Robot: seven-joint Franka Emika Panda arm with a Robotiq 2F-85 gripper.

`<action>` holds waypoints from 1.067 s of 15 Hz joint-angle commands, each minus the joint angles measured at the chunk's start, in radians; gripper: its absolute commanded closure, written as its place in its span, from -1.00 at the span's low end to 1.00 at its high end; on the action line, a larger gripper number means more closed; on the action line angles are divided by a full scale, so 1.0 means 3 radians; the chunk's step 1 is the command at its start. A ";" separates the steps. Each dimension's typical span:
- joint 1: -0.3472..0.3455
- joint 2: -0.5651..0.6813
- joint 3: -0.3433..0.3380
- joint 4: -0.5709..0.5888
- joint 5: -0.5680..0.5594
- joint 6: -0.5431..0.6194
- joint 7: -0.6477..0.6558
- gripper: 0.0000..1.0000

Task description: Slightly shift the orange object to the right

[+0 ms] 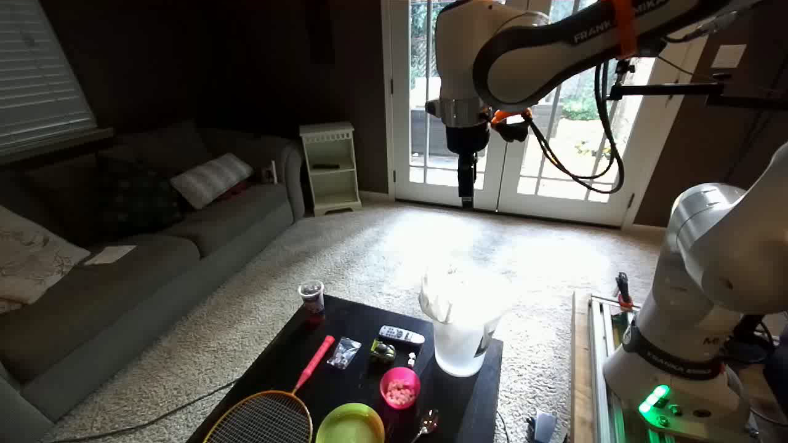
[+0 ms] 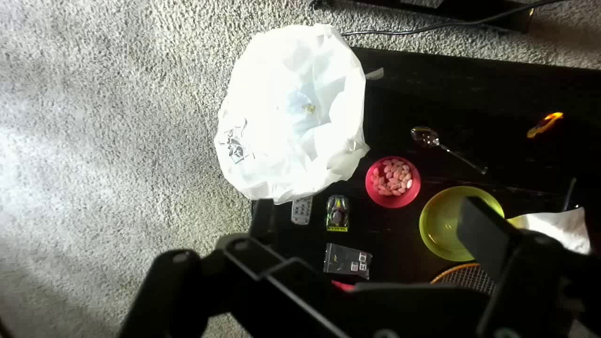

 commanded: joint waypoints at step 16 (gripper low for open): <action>0.0309 0.0709 0.0917 -0.0056 0.0674 -0.0062 0.1561 -1.00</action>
